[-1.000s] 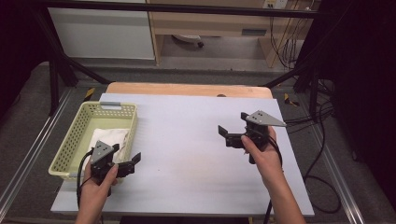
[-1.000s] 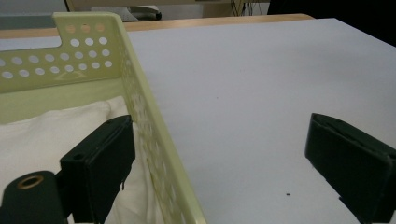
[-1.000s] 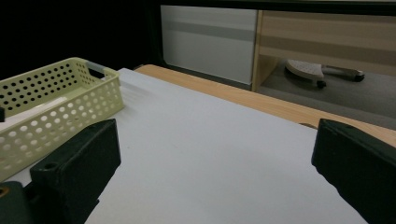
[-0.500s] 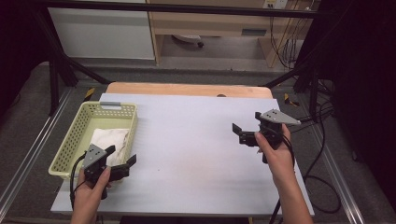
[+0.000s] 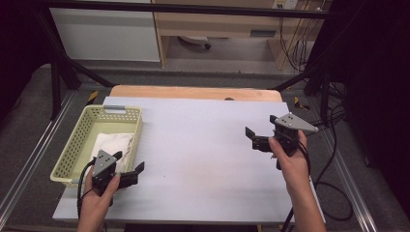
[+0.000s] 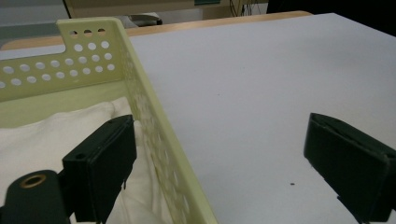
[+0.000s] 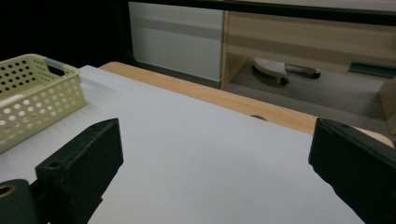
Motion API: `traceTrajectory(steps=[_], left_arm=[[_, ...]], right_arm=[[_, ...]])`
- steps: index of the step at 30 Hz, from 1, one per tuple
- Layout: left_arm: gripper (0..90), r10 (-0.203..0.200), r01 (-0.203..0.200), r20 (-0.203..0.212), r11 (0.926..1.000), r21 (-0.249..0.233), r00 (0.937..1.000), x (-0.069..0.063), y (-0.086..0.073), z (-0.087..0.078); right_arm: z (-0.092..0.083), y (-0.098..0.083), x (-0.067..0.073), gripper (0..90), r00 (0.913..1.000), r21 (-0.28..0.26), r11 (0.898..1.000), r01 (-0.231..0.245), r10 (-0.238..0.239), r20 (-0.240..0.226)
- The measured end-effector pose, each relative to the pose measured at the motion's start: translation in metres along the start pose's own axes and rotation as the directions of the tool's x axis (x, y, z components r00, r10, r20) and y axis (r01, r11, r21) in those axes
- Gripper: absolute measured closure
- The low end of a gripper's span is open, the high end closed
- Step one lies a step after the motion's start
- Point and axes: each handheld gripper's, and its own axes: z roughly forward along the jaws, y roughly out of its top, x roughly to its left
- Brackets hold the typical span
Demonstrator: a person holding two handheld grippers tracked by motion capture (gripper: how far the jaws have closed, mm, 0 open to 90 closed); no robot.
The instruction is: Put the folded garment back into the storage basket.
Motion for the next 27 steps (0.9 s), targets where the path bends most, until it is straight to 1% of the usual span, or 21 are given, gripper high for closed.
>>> traceTrajectory(steps=[3,6,9,11,14,17,20,22,23,25,27], left_arm=[[9.4,0.013,-0.012,-0.007,0.9999,0.007,0.9999,0.0,0.0,0.0],[9.4,0.0,0.0,0.002,1.0,0.008,1.0,0.0,0.0,0.0],[9.4,0.005,-0.005,0.013,0.9999,0.012,0.9999,0.0,0.0,0.0],[9.4,-0.002,0.001,0.02,0.9999,0.011,0.9998,0.0,0.0,0.0],[9.4,-0.005,0.005,0.015,1.0,0.005,0.9999,0.001,0.0,0.0],[9.3,-0.003,0.003,0.017,1.0,0.009,0.9998,0.001,0.0,-0.001],[9.4,-0.011,0.011,0.014,0.9999,0.007,0.9998,0.002,0.0,-0.001],[9.3,-0.011,0.011,0.017,0.9998,0.014,0.9998,0.002,0.0,-0.001],[9.3,-0.01,0.01,0.017,0.9998,0.019,0.9998,0.002,0.0,-0.002],[9.4,-0.007,0.006,0.02,0.9995,0.031,0.9998,0.003,0.0,-0.003],[9.3,-0.009,0.008,0.017,0.9995,0.03,0.9998,0.003,0.001,-0.003]], right_arm=[[-0.001,-0.002,0.001,4.0,1.0,0.001,1.0,0.003,-0.003,0.009],[-0.002,-0.005,0.002,3.5,0.9999,0.006,1.0,0.006,-0.006,0.011],[-0.003,-0.012,0.001,3.4,0.9998,0.009,1.0,0.001,-0.001,0.018],[-0.004,-0.014,0.001,3.4,0.9998,0.009,1.0,0.002,-0.002,0.017],[-0.005,-0.019,-0.001,3.5,0.9998,0.012,1.0,0.003,-0.003,0.02],[-0.007,-0.021,-0.003,3.5,0.9997,0.012,1.0,-0.008,0.008,0.024],[-0.01,-0.024,-0.002,3.5,0.9996,0.013,1.0,-0.007,0.007,0.028],[-0.012,-0.027,-0.002,4.4,0.9993,0.002,1.0,0.013,-0.013,0.035],[-0.012,-0.027,-0.002,4.4,0.9993,0.002,1.0,0.013,-0.013,0.035],[-0.013,-0.03,-0.001,4.8,0.9988,-0.007,0.999,0.037,-0.037,0.032],[-0.013,-0.033,0.001,4.8,0.9984,-0.007,0.999,0.046,-0.046,0.034]])
